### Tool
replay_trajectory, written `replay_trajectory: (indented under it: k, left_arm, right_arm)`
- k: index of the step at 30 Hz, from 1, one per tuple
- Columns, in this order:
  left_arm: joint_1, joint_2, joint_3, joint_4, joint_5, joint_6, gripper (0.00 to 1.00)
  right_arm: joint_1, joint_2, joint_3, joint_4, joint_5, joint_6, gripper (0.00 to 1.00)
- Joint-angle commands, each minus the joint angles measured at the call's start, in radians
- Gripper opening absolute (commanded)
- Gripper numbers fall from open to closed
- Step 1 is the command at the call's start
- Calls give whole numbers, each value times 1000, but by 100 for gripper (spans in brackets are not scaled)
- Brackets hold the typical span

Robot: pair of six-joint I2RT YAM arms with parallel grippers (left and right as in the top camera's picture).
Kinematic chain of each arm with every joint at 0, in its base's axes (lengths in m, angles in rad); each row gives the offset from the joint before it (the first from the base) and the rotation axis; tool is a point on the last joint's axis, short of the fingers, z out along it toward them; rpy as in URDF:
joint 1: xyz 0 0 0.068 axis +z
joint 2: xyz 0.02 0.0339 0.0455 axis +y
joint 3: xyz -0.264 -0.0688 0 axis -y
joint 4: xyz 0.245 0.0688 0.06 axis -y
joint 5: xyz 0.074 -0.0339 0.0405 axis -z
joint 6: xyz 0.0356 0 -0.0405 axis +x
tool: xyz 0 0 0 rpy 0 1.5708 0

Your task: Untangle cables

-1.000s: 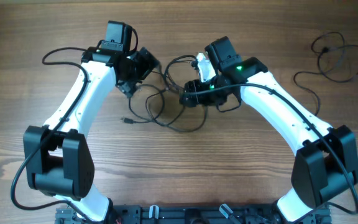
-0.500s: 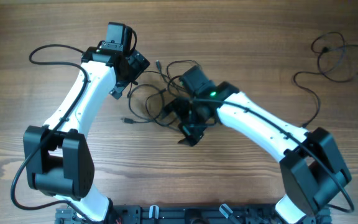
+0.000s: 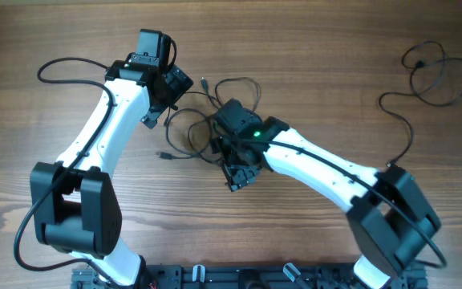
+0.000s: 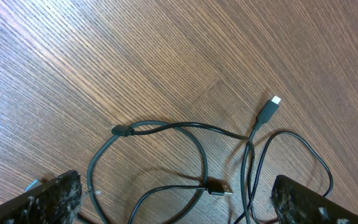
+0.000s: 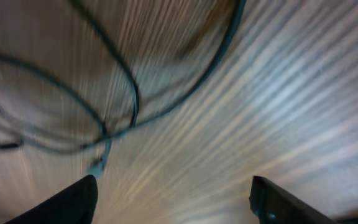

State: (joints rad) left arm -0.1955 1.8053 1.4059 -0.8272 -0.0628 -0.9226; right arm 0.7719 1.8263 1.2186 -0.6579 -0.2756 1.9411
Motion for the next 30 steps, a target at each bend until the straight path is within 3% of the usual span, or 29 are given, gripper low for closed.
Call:
replay_trajectory:
  k: [1, 9, 13, 16, 18, 19, 21, 23, 26, 28, 30]
  left_arm:
    - [3, 10, 0, -2, -21, 1, 100]
    - [3, 10, 0, -2, -21, 2, 100]
    - [3, 10, 0, -2, -21, 1, 100]
    - [3, 10, 0, -2, -21, 2, 100]
    - [3, 10, 0, -2, -21, 2, 100]
    - [3, 10, 0, -2, -21, 1, 100]
    - [3, 10, 0, -2, -21, 2, 100]
    - [3, 10, 0, -2, -21, 1, 100]
    - [3, 10, 0, -2, -21, 1, 100]
    - [3, 10, 0, -2, -21, 1, 100]
    - [3, 10, 0, -2, -21, 1, 100]
  right_arm:
    - [10, 87, -2, 34, 43, 85, 78]
    - [-4, 180, -2, 35, 79, 101, 75]
    - [-19, 179, -2, 1, 105, 101, 52]
    - [-34, 179, -2, -16, 134, 89, 28]
    - [-41, 179, -2, -5, 158, 43, 21]
    - [-49, 179, -2, -5, 191, -2, 4]
    - [-67, 179, -2, 0, 245, -121, 4]
    - [-96, 171, 5, 35, 267, -389, 4]
    - [-144, 118, 37, 52, 190, -694, 4]
    - [-181, 58, 67, 99, 76, -974, 4]
    - [-201, -4, 87, 132, 13, -1143, 4]
